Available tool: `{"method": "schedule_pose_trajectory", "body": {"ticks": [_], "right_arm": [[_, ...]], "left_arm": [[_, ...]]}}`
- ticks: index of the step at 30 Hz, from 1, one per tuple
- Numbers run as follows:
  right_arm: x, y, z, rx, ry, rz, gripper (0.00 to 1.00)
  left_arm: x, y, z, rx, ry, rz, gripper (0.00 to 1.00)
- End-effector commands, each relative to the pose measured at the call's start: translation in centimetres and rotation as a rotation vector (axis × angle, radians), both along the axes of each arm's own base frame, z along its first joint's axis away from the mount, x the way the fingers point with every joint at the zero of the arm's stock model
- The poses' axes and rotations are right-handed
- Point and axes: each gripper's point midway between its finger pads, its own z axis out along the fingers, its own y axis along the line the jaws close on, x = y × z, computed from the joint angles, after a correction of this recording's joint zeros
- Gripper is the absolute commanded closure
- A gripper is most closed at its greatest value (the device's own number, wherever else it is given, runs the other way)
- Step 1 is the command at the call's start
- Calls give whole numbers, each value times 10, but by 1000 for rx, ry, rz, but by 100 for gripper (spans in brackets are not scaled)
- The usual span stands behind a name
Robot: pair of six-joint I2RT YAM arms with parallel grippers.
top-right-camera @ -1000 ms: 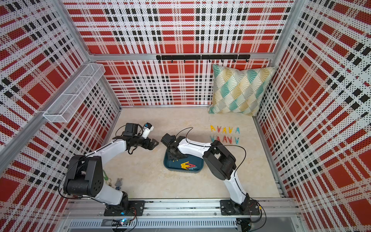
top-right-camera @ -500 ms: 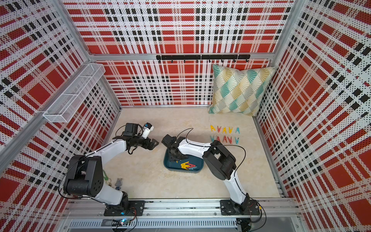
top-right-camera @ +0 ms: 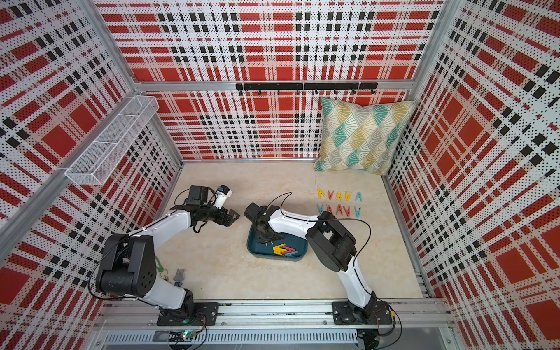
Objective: Take the clothespins out of the storage box
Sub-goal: Pick up the clothespin from the storage box.
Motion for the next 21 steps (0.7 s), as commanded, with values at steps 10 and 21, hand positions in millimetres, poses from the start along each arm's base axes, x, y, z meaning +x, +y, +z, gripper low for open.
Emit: {"method": "schedule_pose_trajectory", "body": {"ticks": [10,21], "right_arm": [[24,0,63,103,-72,-18,84],[55,-67,132,200,-145,-117,84]], "left_arm": [[-2,0,0,-6,-6,0,8],[-2,0,-3,-7,2,4,8]]}}
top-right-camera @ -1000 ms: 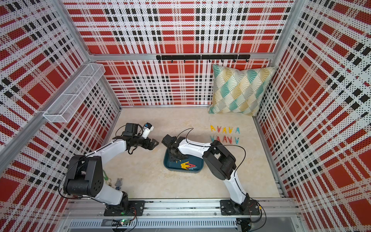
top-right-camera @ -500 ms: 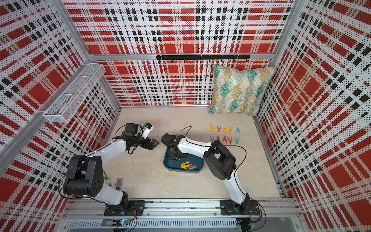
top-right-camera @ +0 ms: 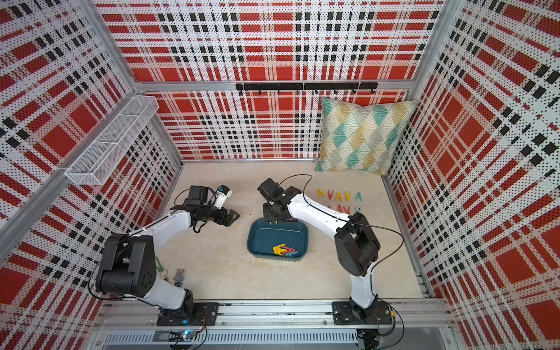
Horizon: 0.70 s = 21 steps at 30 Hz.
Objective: Take the clothespins out of the storage box
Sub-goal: Pick up the clothespin from the storage box, then place the clothespin at the center of the board.
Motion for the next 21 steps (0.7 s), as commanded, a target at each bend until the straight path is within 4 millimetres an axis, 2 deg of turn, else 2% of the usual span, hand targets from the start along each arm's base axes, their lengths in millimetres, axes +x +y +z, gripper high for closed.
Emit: {"method": "schedule_pose_trajectory", "body": {"ticks": [1,5,8,11,16,21], "right_arm": [[3,-36,21,8,-10,-35,84],[11,-94,19,12,13,-136,84],[12,-132,0,11,68,-197,84],[10,-158,-24,-8,116,-234,84],[8,-182,-62,-58,172,-254,83],[7,-193,-97,-69,230,-281,83]], "left_arm": [[-1,0,-1,-5,-1,4,8],[-2,-1,-1,-5,-2,1,8],[-1,-1,-1,-4,-4,2,8],[-1,-1,-1,-4,-4,2,8],[-1,0,-1,-1,-4,4,8],[-1,1,0,1,-7,8,8]]}}
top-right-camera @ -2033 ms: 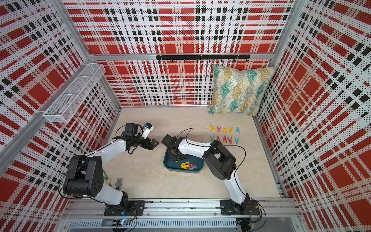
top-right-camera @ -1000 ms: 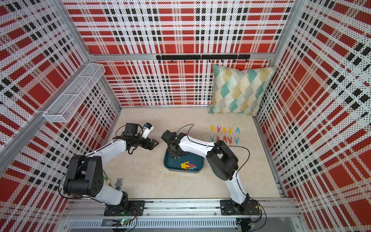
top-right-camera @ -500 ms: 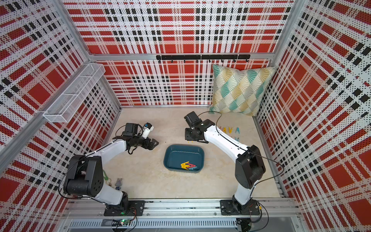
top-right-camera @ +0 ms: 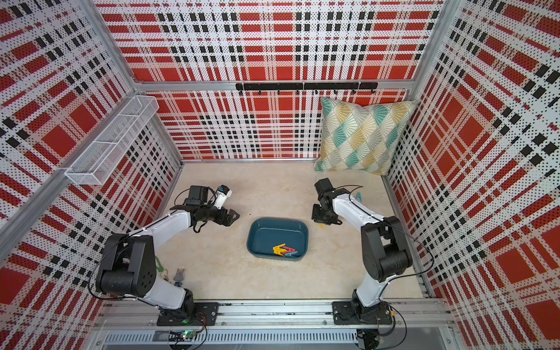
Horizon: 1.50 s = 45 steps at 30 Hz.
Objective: Take the clothespins out of the storage box
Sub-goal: Place the clothespin at the center of the board.
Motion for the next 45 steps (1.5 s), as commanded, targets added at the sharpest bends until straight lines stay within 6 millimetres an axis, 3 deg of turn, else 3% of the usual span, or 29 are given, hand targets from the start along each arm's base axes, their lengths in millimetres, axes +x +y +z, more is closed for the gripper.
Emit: {"method": "schedule_pose_trajectory", "body": {"ticks": [1,12,19,27,36,43,45], "right_arm": [[6,-3,-18,5,10,5,83],[12,-15,-43,-37,46,-20,81],[17,-18,-45,-50,42,-26,77],[15,-17,-44,-46,47,-18,67],[18,-24,-5,-70,-5,-23,56],[20,-34,50,-93,-128,-51,53],[18,-35,61,-85,-156,-54,53]], "left_arm": [[-1,0,0,-2,-5,6,8],[-1,1,-1,1,-4,8,8],[-1,0,-1,-2,-3,6,8],[0,0,3,-2,-16,5,8],[3,-2,2,185,-61,-96,8],[14,-41,25,202,-103,-204,9],[10,-64,29,190,-109,-263,9]]}}
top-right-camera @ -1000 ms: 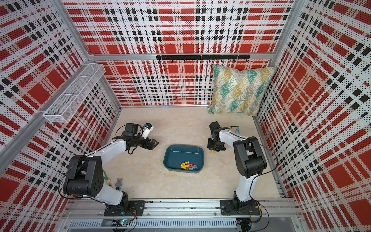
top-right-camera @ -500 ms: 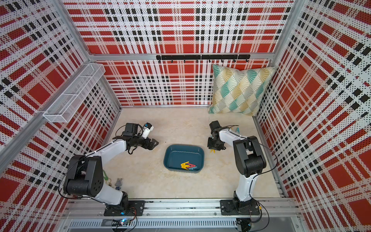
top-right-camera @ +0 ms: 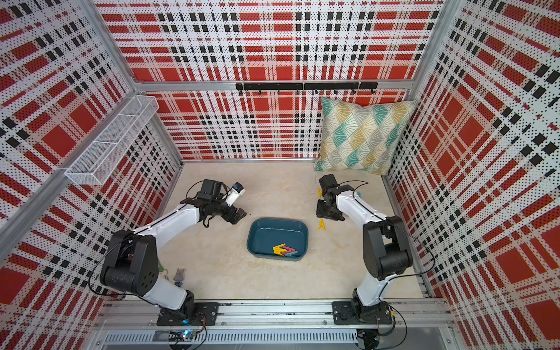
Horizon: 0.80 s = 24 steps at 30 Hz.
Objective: Take the clothespins out of the storage box
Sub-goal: Place the clothespin at the center of the board, then adjust the storage box at the center of the board.
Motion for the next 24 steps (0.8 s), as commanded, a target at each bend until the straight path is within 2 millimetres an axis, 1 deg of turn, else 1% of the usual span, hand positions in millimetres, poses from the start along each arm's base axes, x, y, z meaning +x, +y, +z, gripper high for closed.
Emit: {"method": "schedule_pose_trajectory", "body": {"ticks": [1,3,6,8,10,12,15,18,20,22,23,24], "right_arm": [[-6,-10,26,-18,-48,-18,52],[-9,-10,31,-14,-55,-19,52],[-13,-11,38,-4,-67,-23,52],[-16,-11,41,4,-74,-23,52],[-18,-10,43,15,-80,-22,52],[-21,-10,42,21,-80,-23,52],[-22,-8,39,29,-74,-19,52],[-23,-6,37,36,-73,-15,53],[-23,-5,37,43,-75,-13,53],[-22,-4,38,49,-76,-11,53],[-22,-4,38,53,-76,-10,53],[-22,-4,39,55,-77,-10,53]], "left_arm": [[-3,-23,3,11,12,-83,9],[-8,-37,-1,19,41,-137,10],[-16,-53,-13,59,97,-213,13],[-22,-59,-25,87,143,-247,18],[-26,-65,-33,98,171,-273,26],[-30,-71,-39,105,192,-298,31],[-29,-77,-44,115,204,-305,38],[-27,-80,-48,121,216,-303,39],[-26,-81,-51,127,227,-300,42],[-25,-83,-56,135,247,-303,48],[-25,-84,-58,137,253,-303,53],[-25,-85,-60,137,263,-302,60]]}}
